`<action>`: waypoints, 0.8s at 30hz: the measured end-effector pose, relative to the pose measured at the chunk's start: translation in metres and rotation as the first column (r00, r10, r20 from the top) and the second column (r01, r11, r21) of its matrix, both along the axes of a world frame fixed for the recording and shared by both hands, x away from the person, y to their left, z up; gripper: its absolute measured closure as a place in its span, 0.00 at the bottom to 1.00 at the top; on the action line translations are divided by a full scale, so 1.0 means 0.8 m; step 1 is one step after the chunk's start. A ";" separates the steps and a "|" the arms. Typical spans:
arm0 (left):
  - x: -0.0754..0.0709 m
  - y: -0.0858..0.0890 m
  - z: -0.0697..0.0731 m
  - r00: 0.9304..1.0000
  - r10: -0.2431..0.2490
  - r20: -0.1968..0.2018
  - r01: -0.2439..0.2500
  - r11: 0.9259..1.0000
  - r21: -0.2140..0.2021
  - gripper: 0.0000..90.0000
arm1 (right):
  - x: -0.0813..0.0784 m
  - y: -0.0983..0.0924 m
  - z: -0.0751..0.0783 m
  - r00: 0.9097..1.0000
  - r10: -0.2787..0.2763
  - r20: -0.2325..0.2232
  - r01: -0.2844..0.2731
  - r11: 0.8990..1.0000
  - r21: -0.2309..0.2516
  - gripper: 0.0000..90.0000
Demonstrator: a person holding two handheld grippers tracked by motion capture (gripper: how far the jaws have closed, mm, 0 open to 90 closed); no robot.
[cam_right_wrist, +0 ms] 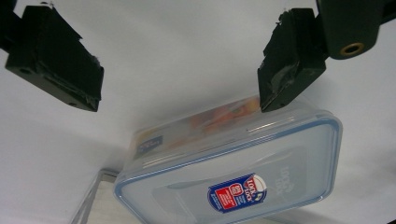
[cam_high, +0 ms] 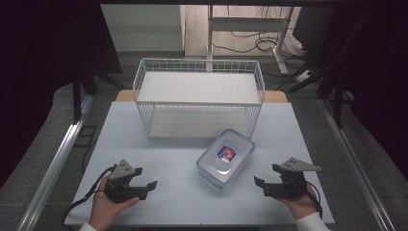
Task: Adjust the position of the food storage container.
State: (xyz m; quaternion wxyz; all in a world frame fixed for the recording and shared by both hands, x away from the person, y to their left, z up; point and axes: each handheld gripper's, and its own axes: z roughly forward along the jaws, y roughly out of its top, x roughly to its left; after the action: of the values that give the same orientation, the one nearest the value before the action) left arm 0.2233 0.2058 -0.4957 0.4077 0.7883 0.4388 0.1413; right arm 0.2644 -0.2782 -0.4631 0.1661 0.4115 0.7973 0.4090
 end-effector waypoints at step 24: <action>0.000 -0.001 -0.002 1.000 -0.014 0.003 0.014 1.000 0.022 0.28 | -0.004 0.005 0.007 1.000 -0.018 -0.004 0.017 0.998 -0.056 0.25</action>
State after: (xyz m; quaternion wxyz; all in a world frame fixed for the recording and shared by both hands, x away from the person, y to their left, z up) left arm 0.2235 0.2053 -0.4972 0.4005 0.7956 0.4311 0.1443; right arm 0.2613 -0.2740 -0.4577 0.1795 0.4146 0.8052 0.3842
